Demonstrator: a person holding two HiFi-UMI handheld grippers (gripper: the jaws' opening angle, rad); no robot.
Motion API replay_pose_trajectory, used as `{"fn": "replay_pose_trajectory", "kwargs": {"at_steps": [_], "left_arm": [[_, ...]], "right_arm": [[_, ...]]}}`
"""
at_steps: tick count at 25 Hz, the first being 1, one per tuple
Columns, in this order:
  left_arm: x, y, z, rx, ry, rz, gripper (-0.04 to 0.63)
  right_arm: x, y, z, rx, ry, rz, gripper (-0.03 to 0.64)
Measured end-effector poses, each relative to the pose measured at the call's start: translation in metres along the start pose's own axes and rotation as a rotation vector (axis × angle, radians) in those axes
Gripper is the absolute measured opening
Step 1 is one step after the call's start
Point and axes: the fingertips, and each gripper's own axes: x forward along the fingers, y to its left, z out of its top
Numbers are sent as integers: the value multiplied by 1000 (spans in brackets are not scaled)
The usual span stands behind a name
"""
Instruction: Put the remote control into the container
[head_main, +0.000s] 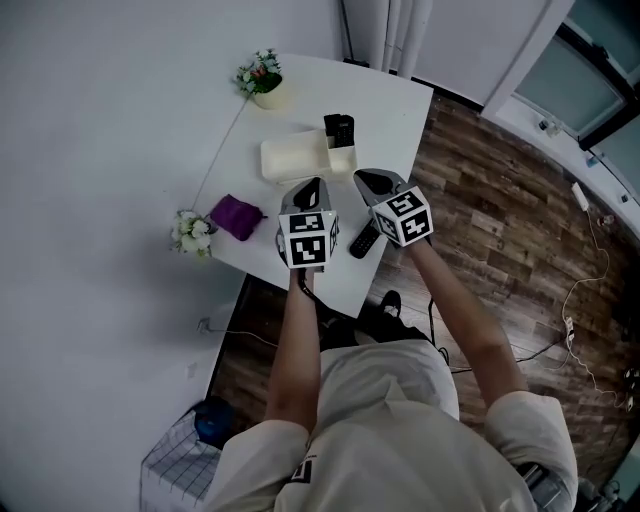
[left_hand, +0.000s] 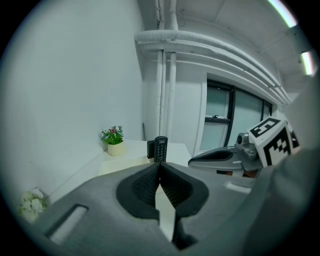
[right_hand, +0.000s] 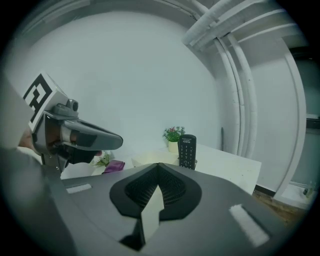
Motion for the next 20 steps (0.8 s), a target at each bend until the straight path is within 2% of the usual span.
{"fn": "replay_pose_trajectory", "kwargs": {"at_steps": [6, 9, 12, 16, 18, 20], "left_arm": [[2, -26, 9, -50, -38, 51, 5], [3, -39, 2, -64, -48, 54, 5], [2, -48, -13, -62, -28, 69, 5], [-3, -47, -35, -63, 5, 95, 5], [-7, -41, -44, -80, 7, 116, 5], [-14, -31, -53, -119, -3, 143, 5]], "right_arm": [[-19, -13, -5, -32, -1, 111, 2], [-23, -6, -21, -124, 45, 264, 3], [-31, 13, -53, -349, 171, 463, 3], [-49, 51, -110, -787, 383, 754, 15], [-54, 63, -138, -972, 470, 861, 93], [-55, 70, -162, -1097, 547, 944, 169]]}}
